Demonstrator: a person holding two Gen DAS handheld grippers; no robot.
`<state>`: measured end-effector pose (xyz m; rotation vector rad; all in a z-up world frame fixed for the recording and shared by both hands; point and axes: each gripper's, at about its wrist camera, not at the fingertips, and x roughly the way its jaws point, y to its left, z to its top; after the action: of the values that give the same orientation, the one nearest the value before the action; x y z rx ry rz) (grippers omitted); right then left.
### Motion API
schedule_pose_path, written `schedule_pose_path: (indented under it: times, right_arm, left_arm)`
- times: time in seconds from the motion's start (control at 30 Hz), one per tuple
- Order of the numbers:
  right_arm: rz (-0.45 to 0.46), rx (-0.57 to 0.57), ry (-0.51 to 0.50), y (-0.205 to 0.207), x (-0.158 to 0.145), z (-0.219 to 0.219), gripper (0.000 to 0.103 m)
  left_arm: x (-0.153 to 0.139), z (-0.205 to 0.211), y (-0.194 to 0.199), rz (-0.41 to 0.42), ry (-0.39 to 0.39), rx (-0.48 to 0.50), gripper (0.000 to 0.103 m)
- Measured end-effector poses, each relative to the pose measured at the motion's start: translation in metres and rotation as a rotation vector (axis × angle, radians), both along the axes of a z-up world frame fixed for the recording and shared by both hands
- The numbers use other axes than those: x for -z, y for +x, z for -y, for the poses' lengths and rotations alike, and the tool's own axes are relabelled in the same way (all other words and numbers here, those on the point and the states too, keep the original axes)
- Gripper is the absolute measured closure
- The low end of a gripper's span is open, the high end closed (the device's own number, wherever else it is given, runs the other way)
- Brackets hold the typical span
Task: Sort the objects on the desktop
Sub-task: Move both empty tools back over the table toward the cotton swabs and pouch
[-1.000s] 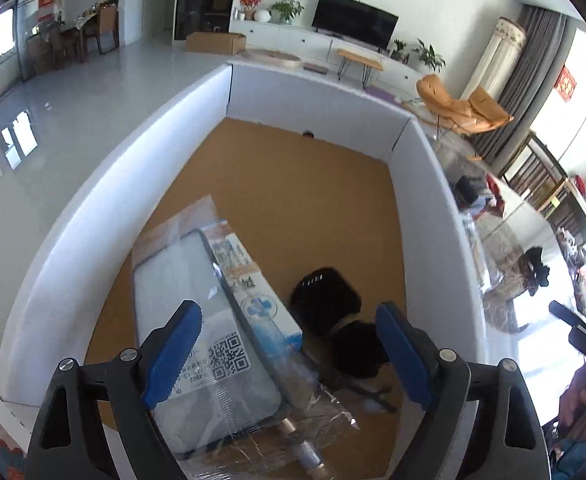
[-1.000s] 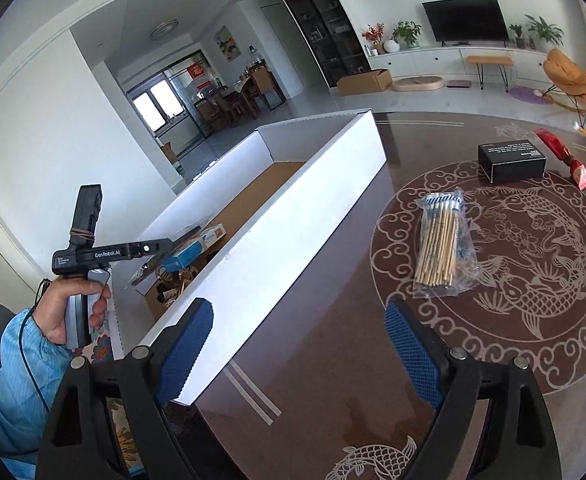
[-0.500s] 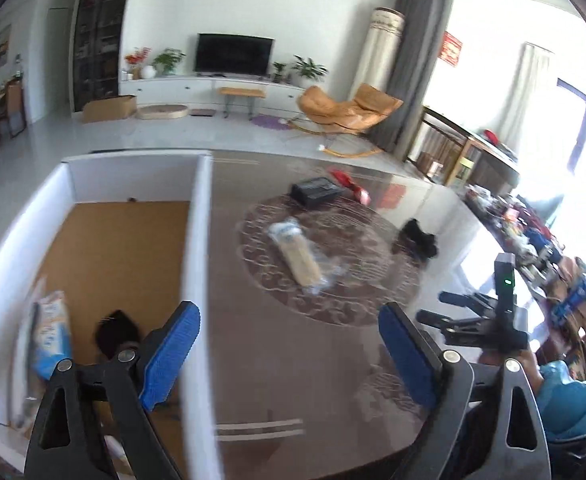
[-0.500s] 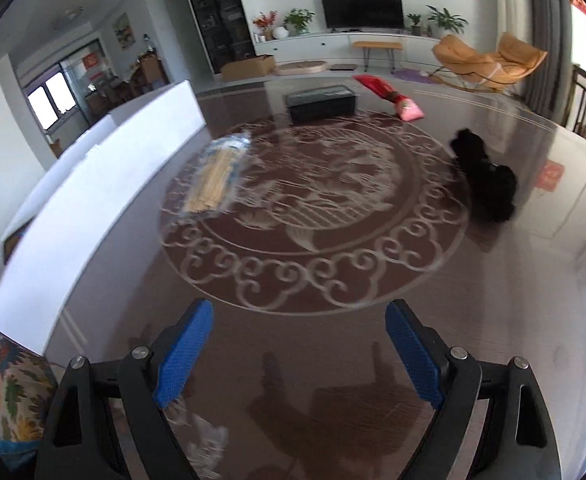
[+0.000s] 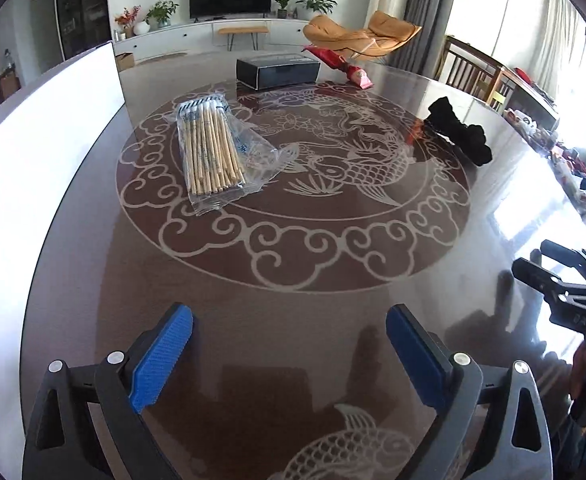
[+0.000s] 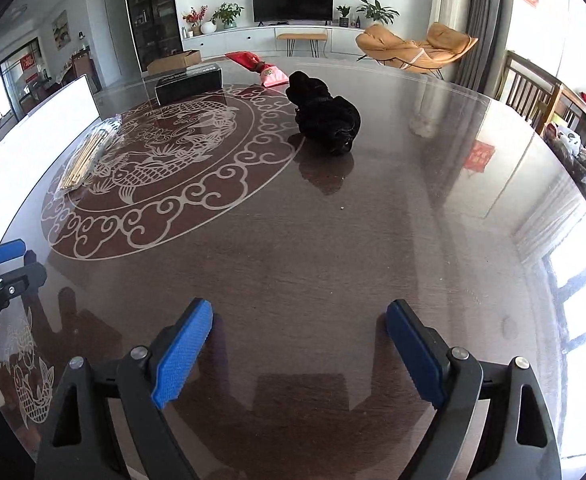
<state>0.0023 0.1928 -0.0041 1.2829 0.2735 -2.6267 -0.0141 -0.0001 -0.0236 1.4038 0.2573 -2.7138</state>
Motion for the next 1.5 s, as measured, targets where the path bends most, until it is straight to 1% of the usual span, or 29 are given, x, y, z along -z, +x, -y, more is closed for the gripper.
schedule_pose_path:
  times: [0.07,0.1,0.2,0.47,1.5]
  right_arm:
    - [0.001,-0.002,0.006,-0.002,0.001,0.002,0.009]
    - [0.004,0.001,0.006,-0.002,0.002,0.002,0.006]
    - [0.018,0.014,0.007,-0.004,0.003,0.002,0.0]
    - [0.02,0.018,0.009,-0.003,0.003,0.002,0.0]
    - [0.021,0.028,0.009,-0.003,0.004,0.002,0.0]
  left_arm:
    - [0.002,-0.008,-0.01,0.009,-0.037,-0.01,0.0]
    - [0.002,-0.012,-0.014,0.014,-0.066,-0.011,0.0]
    - [0.002,-0.019,-0.027,0.003,-0.069,0.008,0.0]
    - [-0.001,-0.019,-0.058,-0.007,-0.068,-0.005,0.0]
    - [0.0,-0.019,-0.058,-0.008,-0.066,-0.003,0.0]
